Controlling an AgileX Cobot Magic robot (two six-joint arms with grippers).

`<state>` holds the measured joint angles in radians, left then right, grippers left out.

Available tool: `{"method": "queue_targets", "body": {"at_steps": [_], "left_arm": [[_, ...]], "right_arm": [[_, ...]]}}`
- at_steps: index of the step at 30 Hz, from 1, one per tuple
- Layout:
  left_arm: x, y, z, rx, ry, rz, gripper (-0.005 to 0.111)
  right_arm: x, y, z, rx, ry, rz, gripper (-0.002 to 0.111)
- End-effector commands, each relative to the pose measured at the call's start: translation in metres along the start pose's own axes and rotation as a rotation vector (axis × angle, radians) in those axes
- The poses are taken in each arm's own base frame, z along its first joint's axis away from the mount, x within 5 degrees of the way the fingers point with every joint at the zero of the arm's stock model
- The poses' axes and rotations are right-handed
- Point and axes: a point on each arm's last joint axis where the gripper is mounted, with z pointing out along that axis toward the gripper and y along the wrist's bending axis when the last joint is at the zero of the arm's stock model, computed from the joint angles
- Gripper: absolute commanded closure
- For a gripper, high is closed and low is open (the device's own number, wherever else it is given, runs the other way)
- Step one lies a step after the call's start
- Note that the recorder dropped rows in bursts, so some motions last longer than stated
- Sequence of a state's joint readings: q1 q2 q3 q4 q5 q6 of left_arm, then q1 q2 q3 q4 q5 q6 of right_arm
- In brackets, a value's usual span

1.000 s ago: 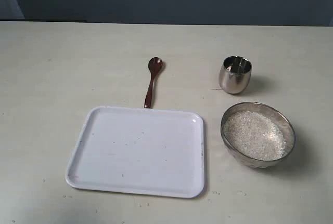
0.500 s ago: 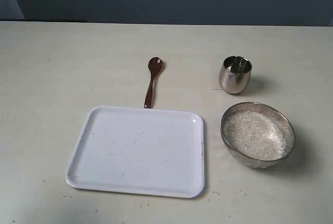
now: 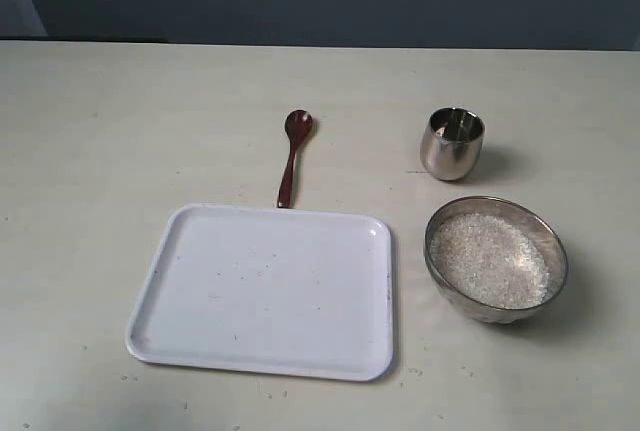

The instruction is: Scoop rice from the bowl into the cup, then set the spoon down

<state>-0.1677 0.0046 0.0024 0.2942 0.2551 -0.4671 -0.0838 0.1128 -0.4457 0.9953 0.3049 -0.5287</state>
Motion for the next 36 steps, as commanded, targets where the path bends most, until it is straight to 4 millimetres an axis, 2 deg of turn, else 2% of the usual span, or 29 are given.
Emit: {"method": "queue_targets", "body": {"at_steps": [1, 5, 8, 10, 13, 17, 20, 23, 26, 28, 32, 36], "left_arm": [[-0.002, -0.001, -0.001, 0.011, -0.015, 0.004, 0.106], [-0.002, -0.001, -0.001, 0.011, -0.015, 0.004, 0.106], [-0.002, -0.001, -0.001, 0.011, -0.015, 0.004, 0.106], [-0.002, -0.001, -0.001, 0.011, -0.015, 0.004, 0.106], [-0.002, -0.001, -0.001, 0.011, -0.015, 0.004, 0.106], [-0.002, -0.001, -0.001, 0.011, -0.015, 0.004, 0.106], [-0.002, -0.001, -0.001, 0.011, -0.015, 0.004, 0.106], [-0.002, -0.001, -0.001, 0.011, -0.015, 0.004, 0.106], [-0.002, -0.001, -0.001, 0.011, -0.015, 0.004, 0.106], [-0.002, -0.001, -0.001, 0.011, -0.015, 0.004, 0.106], [-0.002, -0.001, -0.001, 0.011, -0.015, 0.004, 0.106], [-0.002, -0.001, -0.001, 0.011, -0.015, 0.004, 0.106]], "right_arm": [[-0.024, 0.013, 0.039, -0.063, 0.195, -0.069, 0.109], [-0.032, 0.018, 0.095, -0.162, 0.463, -0.003, 0.109], [-0.036, 0.029, 0.129, -0.353, 0.61, -0.002, 0.109], [-0.033, 0.036, 0.156, -0.468, 0.684, 0.027, 0.109], [-0.016, 0.048, 0.189, -0.538, 0.78, -0.014, 0.109], [0.033, 0.09, 0.223, -0.597, 0.902, -0.141, 0.109], [0.076, 0.13, 0.236, -0.605, 0.966, -0.229, 0.109], [0.127, 0.152, 0.25, -0.533, 1.094, -0.321, 0.109], [0.174, 0.161, 0.264, -0.412, 1.252, -0.411, 0.109], [0.207, 0.16, 0.274, -0.322, 1.378, -0.471, 0.109], [0.251, 0.166, 0.297, -0.274, 1.5, -0.513, 0.109], [0.278, 0.173, 0.316, -0.272, 1.508, -0.516, 0.109]]}}
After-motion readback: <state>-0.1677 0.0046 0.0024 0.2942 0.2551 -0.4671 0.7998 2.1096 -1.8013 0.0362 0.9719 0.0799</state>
